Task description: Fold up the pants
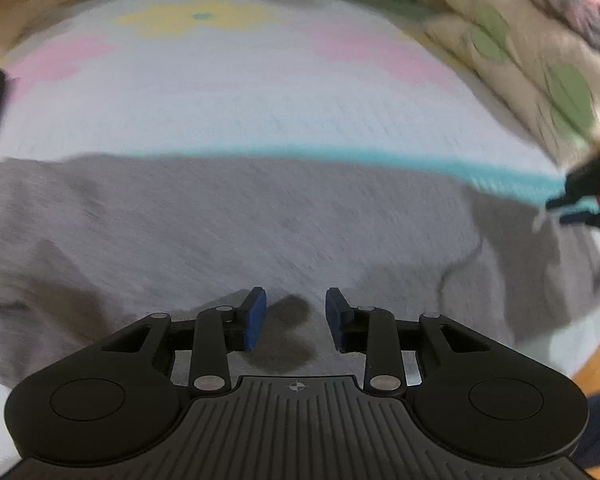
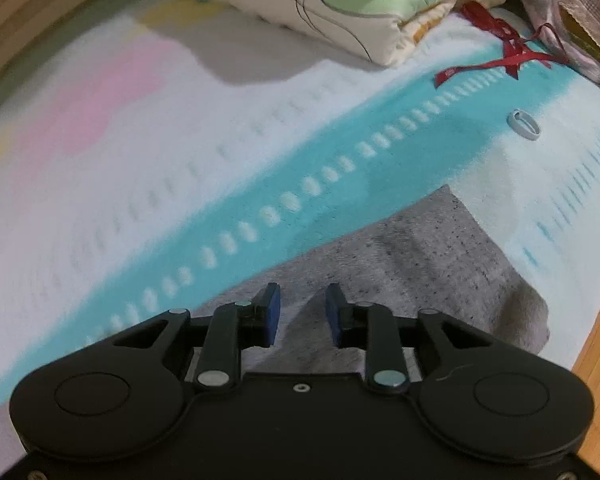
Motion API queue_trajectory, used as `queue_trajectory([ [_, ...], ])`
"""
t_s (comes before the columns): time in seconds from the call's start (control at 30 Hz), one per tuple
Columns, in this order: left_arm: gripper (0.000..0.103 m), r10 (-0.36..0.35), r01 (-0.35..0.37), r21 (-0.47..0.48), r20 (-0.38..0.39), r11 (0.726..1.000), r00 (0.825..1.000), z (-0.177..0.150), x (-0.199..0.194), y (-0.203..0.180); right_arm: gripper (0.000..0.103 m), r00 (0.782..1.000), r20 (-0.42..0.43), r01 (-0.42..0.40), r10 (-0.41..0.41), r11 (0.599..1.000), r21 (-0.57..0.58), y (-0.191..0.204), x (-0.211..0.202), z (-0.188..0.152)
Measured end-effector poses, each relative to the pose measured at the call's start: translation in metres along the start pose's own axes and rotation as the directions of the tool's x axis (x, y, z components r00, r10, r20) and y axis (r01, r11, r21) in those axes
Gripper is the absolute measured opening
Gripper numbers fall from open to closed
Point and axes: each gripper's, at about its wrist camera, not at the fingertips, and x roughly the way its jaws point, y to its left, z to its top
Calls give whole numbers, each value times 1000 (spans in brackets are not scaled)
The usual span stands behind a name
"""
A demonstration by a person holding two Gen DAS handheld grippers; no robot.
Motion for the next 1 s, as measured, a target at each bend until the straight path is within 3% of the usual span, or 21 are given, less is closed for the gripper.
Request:
queue_trajectory([
  [0.1, 32, 77, -74, -74, 43, 994, 996, 17, -13, 32, 41, 995, 18, -92, 94, 991, -97, 33, -22, -6],
  [0.2, 33, 180, -170, -151, 54, 974, 982, 34, -24, 71, 44, 973, -15, -227, 230, 944, -240, 79, -42, -17],
  [0.27, 33, 223, -210, -194, 44, 958, 974, 39, -29, 95, 60, 942, -73, -333, 327, 889, -315, 112, -54, -26],
  [0.3, 33, 243, -231, -213, 33, 949, 969, 40, -31, 106, 63, 925, -102, -377, 365, 859, -347, 128, -59, -32],
  [0.4, 33, 300, -291, -269, -6, 918, 954, 37, -38, 142, 65, 887, -168, -458, 431, 769, -447, 177, -74, -53],
  [0.47, 33, 336, -339, -218, -52, 915, 941, 37, -35, 157, 65, 862, -221, -501, 456, 699, -511, 204, -84, -75],
  [0.53, 33, 421, -429, -111, -94, 896, 902, 33, -25, 172, 65, 845, -264, -523, 465, 615, -590, 228, -95, -105],
  [0.6, 33, 526, -540, -74, -151, 838, 837, 25, -20, 191, 65, 844, -282, -516, 456, 550, -656, 245, -102, -132],
  [0.63, 33, 537, -554, -93, -159, 827, 828, 21, -22, 202, 64, 842, -295, -516, 453, 513, -686, 251, -105, -147],
  [0.73, 38, 495, -522, -214, -170, 825, 852, 18, -33, 225, 63, 832, -313, -509, 459, 403, -761, 267, -117, -190],
  [0.83, 39, 476, -506, -275, -170, 818, 863, 20, -34, 232, 62, 817, -309, -486, 486, 294, -823, 277, -127, -222],
  [0.93, 40, 492, -520, -255, -167, 815, 854, 21, -28, 230, 61, 807, -306, -462, 506, 215, -861, 290, -133, -249],
  [1.0, 40, 498, -524, -239, -163, 817, 852, 21, -28, 227, 61, 808, -297, -441, 509, 187, -878, 293, -135, -263],
])
